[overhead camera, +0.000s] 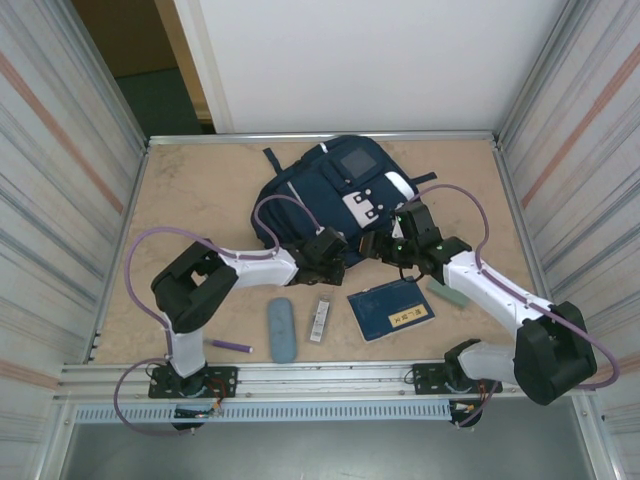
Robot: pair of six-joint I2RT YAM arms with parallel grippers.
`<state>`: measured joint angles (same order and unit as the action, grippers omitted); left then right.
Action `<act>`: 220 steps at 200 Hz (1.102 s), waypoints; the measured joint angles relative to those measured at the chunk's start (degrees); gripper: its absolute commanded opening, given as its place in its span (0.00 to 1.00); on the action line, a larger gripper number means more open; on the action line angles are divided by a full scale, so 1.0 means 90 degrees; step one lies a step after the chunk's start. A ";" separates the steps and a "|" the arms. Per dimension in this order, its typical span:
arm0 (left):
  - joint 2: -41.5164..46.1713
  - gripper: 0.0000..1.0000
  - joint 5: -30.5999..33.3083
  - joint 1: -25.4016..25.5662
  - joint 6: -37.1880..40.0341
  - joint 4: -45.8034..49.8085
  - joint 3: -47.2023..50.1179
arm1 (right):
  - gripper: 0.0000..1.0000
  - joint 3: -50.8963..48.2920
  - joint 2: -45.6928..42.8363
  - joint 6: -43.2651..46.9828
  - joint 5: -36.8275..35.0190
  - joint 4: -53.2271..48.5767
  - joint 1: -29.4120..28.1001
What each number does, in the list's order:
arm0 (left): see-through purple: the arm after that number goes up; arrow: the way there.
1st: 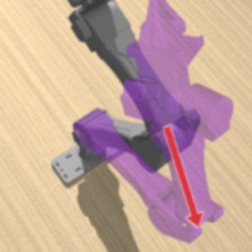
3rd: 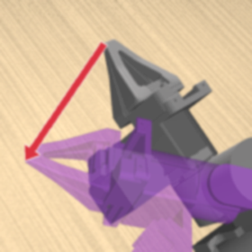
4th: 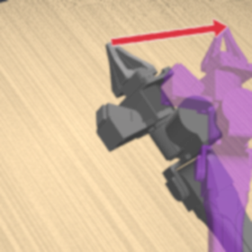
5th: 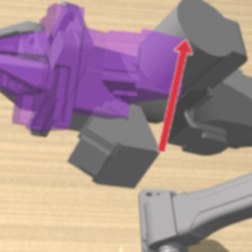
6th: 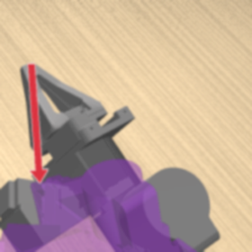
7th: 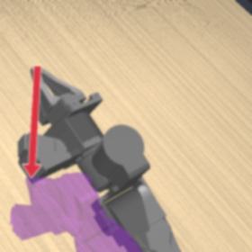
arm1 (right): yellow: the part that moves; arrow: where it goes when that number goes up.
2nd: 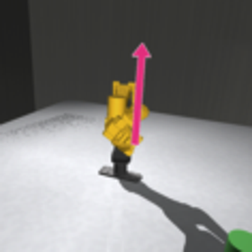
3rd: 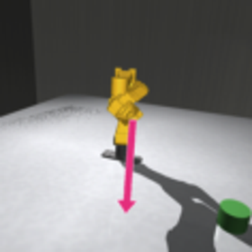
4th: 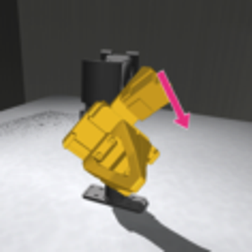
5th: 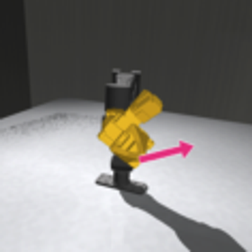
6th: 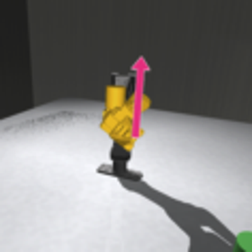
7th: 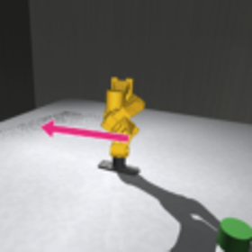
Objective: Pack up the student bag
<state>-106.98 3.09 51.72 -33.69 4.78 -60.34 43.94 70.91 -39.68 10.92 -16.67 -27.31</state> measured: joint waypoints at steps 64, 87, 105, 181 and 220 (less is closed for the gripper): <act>0.0384 0.00 -0.0291 0.0000 0.0338 -0.0262 0.0177 | 0.64 -0.0002 0.0376 -0.2312 -0.0223 -0.0430 -0.0199; 0.0699 0.00 -0.0408 0.0000 0.0529 -0.0260 0.0185 | 0.63 0.0228 0.0852 -0.3245 -0.0240 -0.0656 -0.0260; 0.0818 0.00 -0.0474 0.0000 0.0644 -0.0262 0.0182 | 0.62 0.0481 0.1224 -0.3721 -0.0211 -0.0580 -0.0262; 0.0933 0.00 -0.0503 -0.0039 0.0986 -0.0219 0.0265 | 0.13 0.0891 0.2089 -0.4549 -0.0165 0.0228 -0.0338; 0.1603 0.00 -0.0486 -0.0359 0.1270 -0.0087 0.0673 | 0.07 0.0884 0.2091 -0.4291 0.0253 0.0379 -0.0097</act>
<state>-92.55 -1.28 48.49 -22.26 3.99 -54.28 51.90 89.73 -78.30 13.19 -13.26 -28.18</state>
